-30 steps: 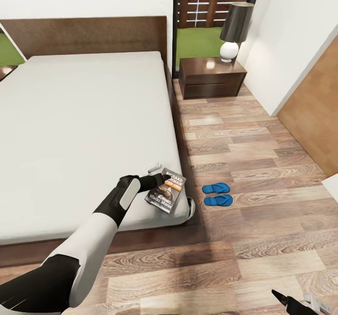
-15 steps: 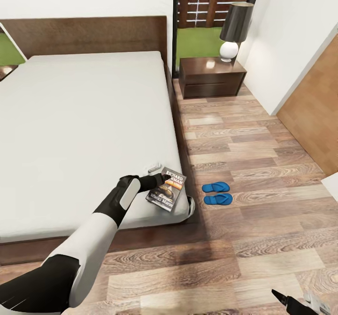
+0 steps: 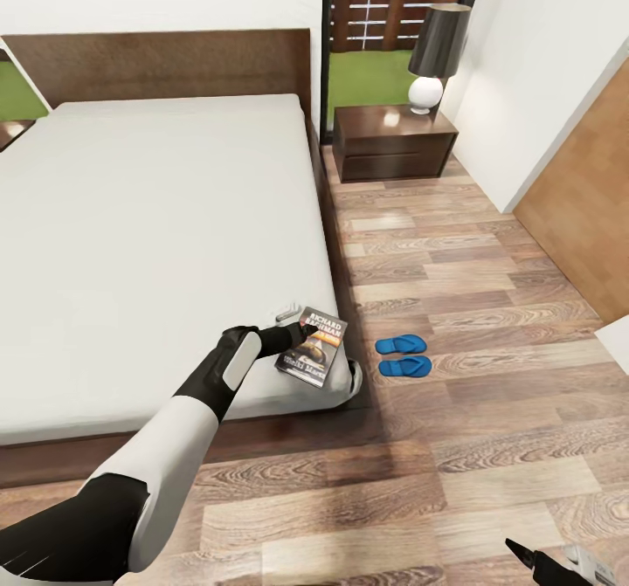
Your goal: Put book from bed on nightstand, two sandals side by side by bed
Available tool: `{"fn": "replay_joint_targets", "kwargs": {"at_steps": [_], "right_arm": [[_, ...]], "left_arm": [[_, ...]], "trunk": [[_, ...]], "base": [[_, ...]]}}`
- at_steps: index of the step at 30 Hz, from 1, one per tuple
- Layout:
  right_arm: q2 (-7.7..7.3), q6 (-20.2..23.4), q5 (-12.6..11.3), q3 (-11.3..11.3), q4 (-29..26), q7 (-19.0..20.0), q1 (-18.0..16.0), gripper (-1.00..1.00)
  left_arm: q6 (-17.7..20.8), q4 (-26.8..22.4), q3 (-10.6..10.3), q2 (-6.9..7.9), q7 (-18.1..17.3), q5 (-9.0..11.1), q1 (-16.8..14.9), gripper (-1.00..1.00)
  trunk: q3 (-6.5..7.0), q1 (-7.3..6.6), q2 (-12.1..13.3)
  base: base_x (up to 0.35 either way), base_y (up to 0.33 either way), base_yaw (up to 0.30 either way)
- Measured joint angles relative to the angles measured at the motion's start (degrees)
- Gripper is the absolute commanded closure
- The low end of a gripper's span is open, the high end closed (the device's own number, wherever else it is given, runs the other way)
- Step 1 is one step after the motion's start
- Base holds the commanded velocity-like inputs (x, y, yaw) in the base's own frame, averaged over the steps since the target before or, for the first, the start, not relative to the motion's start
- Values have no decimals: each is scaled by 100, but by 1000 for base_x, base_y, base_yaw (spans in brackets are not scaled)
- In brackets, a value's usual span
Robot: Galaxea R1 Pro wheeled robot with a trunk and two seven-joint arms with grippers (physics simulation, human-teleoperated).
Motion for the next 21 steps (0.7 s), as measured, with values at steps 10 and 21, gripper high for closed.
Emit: {"fn": "replay_joint_targets", "kwargs": {"at_steps": [10,21], "right_arm": [[-1,1,5,-1,-1,1,3,-100],[0,0,7,0,-3,0,1,-100]], "left_arm": [[-1,2,-1,-1,0,-2,-1,-100],[0,0,-1,-1,0,3,0,-100]], "trunk": [[0,0,0],[0,0,0]], "base": [[0,0,-88],[0,0,-36]]}}
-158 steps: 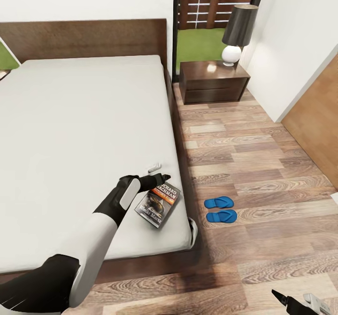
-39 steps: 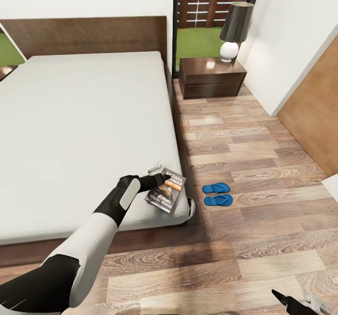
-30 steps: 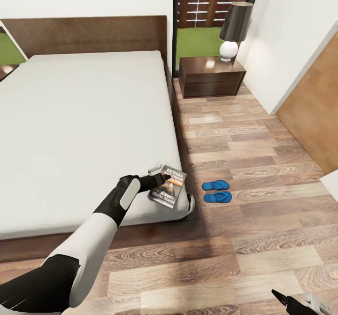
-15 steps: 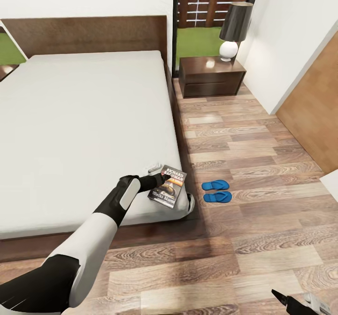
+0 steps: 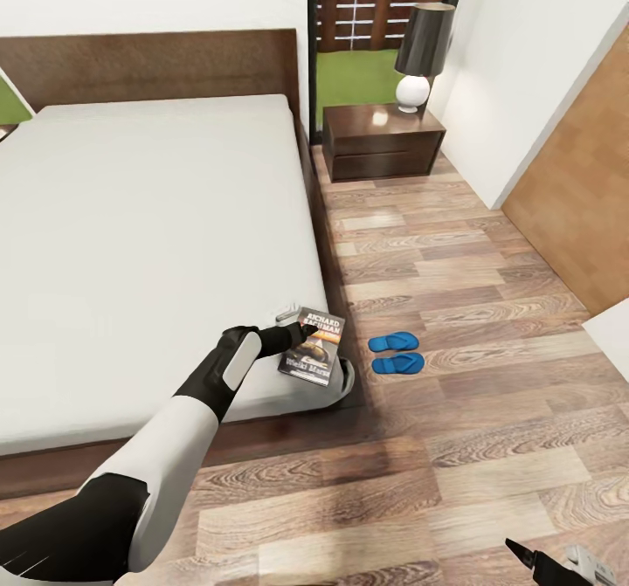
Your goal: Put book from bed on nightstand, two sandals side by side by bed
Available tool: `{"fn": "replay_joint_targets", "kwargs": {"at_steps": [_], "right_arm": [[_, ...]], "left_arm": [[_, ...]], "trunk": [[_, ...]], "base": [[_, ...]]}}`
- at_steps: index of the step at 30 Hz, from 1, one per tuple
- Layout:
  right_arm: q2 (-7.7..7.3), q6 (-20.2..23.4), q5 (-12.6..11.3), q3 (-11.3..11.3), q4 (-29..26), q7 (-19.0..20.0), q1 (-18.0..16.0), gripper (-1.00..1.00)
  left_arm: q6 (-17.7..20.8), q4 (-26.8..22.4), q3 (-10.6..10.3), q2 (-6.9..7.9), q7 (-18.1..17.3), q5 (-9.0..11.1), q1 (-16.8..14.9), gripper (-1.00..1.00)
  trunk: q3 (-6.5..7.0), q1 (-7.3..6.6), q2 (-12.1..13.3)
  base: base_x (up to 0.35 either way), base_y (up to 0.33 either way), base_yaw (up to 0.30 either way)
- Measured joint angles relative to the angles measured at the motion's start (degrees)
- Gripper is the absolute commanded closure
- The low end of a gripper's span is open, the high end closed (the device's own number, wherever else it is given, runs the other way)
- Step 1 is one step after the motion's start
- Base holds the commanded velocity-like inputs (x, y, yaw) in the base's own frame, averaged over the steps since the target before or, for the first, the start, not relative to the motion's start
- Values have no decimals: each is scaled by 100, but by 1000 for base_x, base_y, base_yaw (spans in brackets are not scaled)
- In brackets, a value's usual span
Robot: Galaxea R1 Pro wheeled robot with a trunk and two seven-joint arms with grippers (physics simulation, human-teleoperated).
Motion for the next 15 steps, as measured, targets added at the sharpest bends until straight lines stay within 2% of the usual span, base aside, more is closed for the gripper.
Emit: {"fn": "replay_joint_targets", "kwargs": {"at_steps": [15], "right_arm": [[0,0,0,0,-2,0,1,-100]], "left_arm": [[0,0,1,1,0,-1,0,-100]], "trunk": [[0,0,0]], "base": [[0,0,0]]}}
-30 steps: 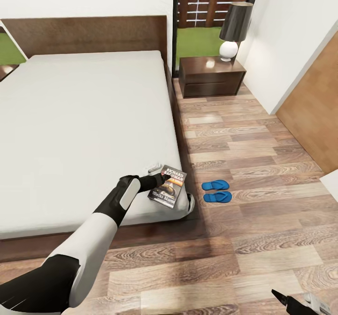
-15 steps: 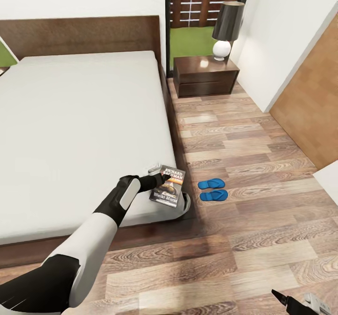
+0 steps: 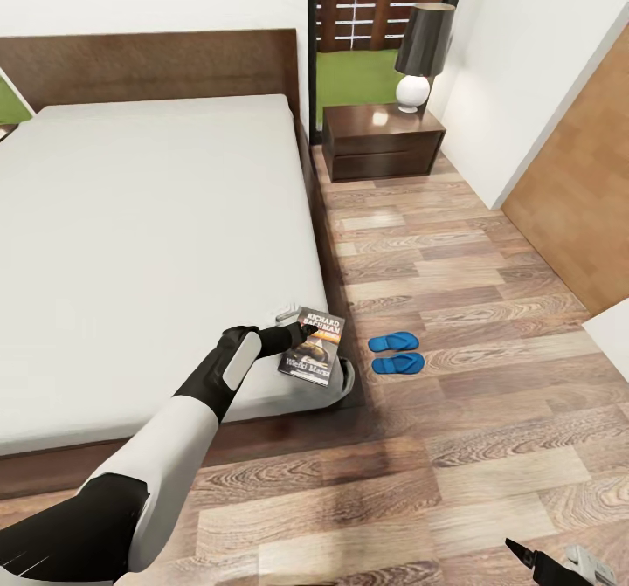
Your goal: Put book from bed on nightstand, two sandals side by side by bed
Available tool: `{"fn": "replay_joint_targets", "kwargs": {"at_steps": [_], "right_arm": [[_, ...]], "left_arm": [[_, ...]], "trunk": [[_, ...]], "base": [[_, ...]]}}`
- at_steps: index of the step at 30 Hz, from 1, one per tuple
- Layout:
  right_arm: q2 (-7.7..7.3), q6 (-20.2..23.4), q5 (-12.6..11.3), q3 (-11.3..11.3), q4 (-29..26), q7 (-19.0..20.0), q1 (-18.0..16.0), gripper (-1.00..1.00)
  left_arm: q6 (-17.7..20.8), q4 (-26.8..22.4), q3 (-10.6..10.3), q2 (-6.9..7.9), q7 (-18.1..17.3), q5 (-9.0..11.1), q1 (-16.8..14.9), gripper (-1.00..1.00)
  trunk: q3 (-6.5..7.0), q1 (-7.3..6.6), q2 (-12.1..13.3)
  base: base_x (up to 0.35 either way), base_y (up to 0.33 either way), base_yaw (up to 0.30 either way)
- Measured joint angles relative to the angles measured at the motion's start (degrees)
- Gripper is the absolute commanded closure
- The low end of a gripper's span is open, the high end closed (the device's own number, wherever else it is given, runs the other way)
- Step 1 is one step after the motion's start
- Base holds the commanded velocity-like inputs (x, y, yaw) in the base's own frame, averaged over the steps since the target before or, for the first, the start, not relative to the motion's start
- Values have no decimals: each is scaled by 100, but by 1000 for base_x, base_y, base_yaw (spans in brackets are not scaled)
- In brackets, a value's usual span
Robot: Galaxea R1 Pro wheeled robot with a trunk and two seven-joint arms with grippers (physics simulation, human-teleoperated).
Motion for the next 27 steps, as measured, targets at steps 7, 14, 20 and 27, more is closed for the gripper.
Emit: {"fn": "replay_joint_targets", "kwargs": {"at_steps": [7,14,20,27], "right_arm": [[-2,1,0,0,-2,0,2,-100],[0,2,0,0,1,0,0,-100],[0,4,0,0,4,0,1,-100],[-1,8,0,0,6,0,-1,-100]], "left_arm": [[0,0,7,0,0,-4,0,-100],[0,0,27,14,0,-6,0,-100],[14,-3,49,331,-19,69,-1,-100],[28,-2,451,617,-278,54,-1,-100]], "trunk": [[0,0,0],[0,0,0],[0,0,0],[0,0,0]], "base": [[0,0,0],[0,0,0],[0,0,0],[0,0,0]]}}
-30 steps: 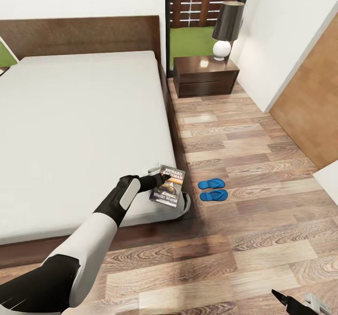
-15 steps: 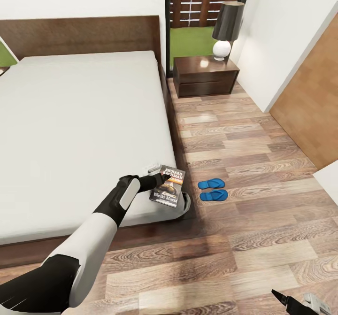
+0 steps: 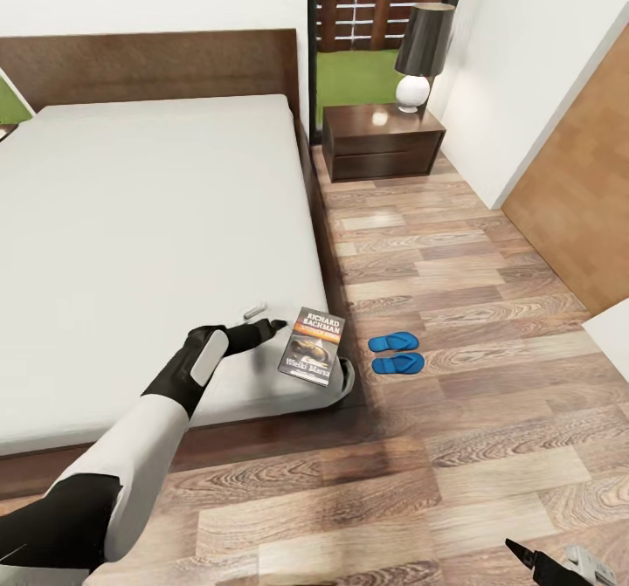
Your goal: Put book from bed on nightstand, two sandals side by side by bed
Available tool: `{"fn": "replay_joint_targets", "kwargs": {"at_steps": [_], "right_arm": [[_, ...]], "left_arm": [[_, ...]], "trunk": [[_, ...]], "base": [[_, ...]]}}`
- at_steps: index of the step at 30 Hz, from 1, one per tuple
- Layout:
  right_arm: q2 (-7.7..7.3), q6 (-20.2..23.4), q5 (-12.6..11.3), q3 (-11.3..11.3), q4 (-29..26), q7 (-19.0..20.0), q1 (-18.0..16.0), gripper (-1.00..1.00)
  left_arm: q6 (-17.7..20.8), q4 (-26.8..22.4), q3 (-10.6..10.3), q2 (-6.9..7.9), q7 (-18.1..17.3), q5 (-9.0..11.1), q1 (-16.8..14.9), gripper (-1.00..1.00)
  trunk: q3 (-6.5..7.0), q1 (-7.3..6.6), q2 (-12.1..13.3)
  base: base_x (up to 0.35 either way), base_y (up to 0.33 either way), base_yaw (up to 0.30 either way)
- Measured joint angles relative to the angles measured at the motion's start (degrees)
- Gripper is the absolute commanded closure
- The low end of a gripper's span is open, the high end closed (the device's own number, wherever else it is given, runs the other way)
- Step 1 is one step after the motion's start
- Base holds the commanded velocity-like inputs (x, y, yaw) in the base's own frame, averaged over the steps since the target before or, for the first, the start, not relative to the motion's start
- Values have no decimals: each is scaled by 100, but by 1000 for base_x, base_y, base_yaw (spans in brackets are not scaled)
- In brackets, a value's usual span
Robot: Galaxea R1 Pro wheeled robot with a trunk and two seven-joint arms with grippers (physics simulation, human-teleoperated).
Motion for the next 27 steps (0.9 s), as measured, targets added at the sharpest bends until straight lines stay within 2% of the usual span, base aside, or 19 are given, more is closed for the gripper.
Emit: {"fn": "replay_joint_targets", "kwargs": {"at_steps": [5,12,27], "right_arm": [[1,0,0,0,0,0,2,-100],[1,5,0,0,0,0,1,-100],[0,8,0,0,0,0,3,-100]], "left_arm": [[19,1,231,139,-305,-33,0,-100],[25,2,263,163,-376,-53,1,-100],[38,2,264,148,-380,-68,1,-100]], "trunk": [[0,0,0],[0,0,0],[268,-329,600]], "base": [[0,0,0],[0,0,0],[0,0,0]]}}
